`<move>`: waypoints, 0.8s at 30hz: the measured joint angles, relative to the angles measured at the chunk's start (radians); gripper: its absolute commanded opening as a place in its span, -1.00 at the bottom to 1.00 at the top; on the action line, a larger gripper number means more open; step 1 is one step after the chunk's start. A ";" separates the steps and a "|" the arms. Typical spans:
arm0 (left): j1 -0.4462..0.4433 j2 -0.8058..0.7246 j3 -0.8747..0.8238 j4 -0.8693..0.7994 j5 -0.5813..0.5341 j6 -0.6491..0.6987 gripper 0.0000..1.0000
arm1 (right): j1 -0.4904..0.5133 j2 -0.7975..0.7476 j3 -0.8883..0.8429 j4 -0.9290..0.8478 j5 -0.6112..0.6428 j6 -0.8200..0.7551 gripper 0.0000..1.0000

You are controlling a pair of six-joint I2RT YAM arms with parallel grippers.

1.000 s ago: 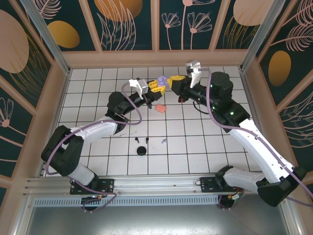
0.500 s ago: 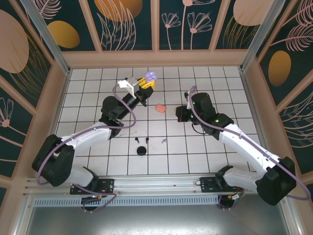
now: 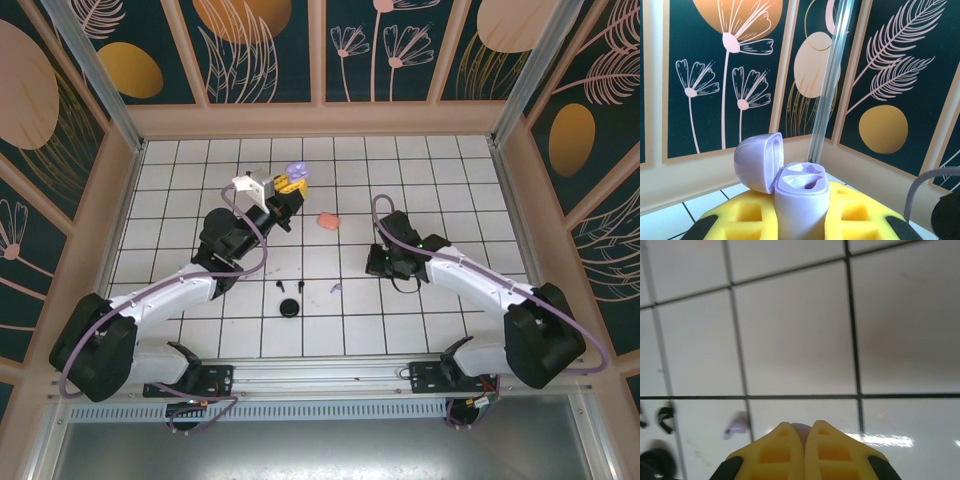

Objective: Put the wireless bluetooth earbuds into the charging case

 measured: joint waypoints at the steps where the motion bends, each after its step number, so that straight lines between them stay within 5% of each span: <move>1: 0.000 -0.005 -0.002 -0.005 0.000 -0.002 -1.00 | 0.001 0.010 -0.005 -0.007 0.003 0.003 -1.00; 17: 0.000 0.015 -0.002 -0.017 0.039 -0.021 -1.00 | 0.070 0.222 0.034 -0.042 0.010 -0.001 -1.00; 24: 0.000 0.027 -0.003 -0.017 0.053 -0.021 -1.00 | 0.081 0.250 0.060 -0.047 0.009 -0.018 -0.79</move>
